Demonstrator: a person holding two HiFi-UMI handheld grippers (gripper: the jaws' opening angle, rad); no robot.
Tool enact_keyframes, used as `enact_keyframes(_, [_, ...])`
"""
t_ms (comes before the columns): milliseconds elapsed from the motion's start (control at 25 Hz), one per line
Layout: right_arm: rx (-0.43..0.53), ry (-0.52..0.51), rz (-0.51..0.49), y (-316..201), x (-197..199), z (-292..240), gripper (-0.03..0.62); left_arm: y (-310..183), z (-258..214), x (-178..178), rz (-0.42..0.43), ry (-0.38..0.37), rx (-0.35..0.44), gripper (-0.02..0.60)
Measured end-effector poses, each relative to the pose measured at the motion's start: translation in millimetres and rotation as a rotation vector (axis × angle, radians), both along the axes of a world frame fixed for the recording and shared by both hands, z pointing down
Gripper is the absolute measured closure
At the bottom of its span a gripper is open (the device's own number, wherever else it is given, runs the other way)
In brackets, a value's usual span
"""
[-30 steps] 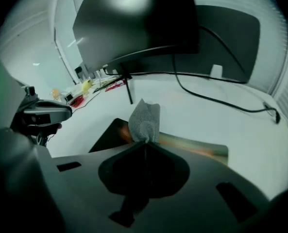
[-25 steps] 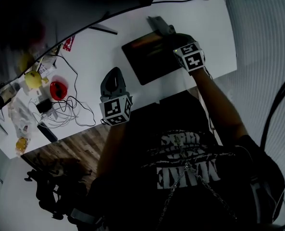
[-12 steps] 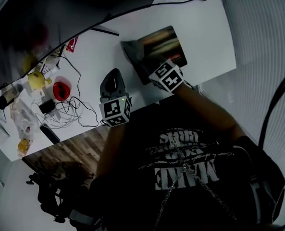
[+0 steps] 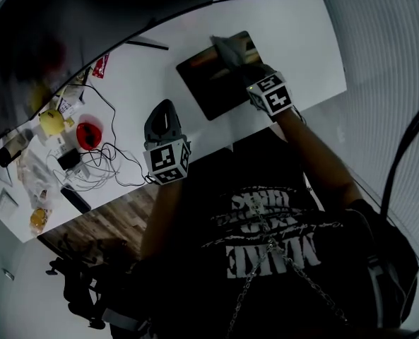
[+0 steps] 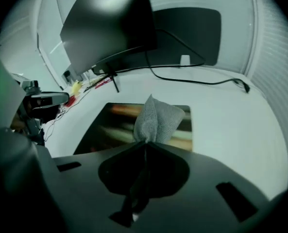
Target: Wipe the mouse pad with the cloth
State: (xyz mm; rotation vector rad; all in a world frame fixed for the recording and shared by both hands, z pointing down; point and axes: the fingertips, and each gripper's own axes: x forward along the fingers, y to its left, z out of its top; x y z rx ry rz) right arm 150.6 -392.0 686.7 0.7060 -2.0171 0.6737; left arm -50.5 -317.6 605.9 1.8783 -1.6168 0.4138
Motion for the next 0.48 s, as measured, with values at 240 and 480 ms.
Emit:
enact_keyframes(240, [0.014,0.026,0.08,-21,47,-6,0.583,-3,-3,5,0.015,0.016,0.006,0.577])
enact_keyframes(480, [-0.117,-0.164,-0.094,62,-49,-24,0.583,-2,-4,6,0.03,0.009,0.005,0.577])
